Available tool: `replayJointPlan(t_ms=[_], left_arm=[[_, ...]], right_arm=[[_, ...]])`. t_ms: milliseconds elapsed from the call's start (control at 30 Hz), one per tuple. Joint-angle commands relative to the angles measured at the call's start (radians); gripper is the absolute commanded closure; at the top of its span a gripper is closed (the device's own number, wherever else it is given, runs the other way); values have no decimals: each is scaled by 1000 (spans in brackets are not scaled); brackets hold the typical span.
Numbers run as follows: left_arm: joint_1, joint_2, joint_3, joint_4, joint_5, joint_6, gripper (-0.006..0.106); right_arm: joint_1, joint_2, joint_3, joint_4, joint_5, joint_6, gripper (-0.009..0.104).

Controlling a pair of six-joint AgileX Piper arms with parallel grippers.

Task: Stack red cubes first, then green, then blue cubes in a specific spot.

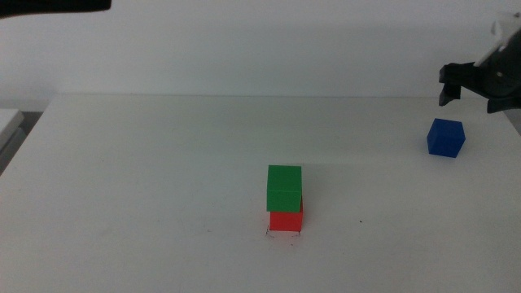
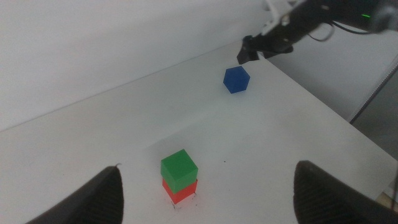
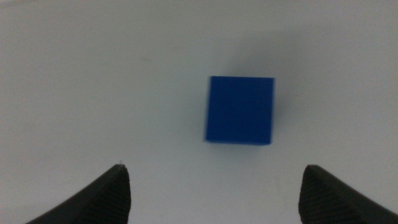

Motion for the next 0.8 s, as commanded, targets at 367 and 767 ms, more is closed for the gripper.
replayJointPlan(t_ms=[367,767], left_arm=[[-1,-3,-1,1,-17,-1,7],[-1,-3,-1,1,-17,-1,7]], right_arm=[[-6,381,-327,-120,133,35,7],[77,168,-325,-141,271,52,92]])
